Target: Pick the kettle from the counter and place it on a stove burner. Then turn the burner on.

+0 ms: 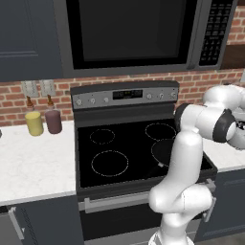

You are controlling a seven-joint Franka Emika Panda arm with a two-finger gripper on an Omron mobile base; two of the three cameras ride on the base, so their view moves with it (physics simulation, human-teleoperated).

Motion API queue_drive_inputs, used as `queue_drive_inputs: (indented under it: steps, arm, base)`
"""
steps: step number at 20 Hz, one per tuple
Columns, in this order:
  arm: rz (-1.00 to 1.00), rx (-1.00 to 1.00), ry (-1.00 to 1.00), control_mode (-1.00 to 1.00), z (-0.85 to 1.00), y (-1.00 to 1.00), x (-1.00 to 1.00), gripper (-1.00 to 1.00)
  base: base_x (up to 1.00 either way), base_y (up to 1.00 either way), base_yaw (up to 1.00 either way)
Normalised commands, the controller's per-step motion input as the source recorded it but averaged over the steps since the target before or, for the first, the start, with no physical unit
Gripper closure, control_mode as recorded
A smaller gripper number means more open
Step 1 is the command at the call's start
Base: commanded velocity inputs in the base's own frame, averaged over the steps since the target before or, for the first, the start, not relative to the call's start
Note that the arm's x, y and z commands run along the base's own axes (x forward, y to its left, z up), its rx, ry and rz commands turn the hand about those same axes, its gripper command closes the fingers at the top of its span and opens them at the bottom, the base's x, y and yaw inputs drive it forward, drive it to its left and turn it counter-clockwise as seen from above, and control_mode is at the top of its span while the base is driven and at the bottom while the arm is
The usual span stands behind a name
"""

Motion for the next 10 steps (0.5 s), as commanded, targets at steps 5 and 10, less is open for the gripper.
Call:
queue_drive_inputs:
  steps: [5, 10]
  arm:
    - [0.00, 0.02, 0.00, -1.00, 0.00, -0.38, 0.08, -1.00]
    - [0.00, 0.04, -0.02, -1.00, -0.14, -0.13, 0.06, -1.00]
  base:
    - [0.00, 0.00, 0.00]
    - [0.00, 0.00, 0.00]
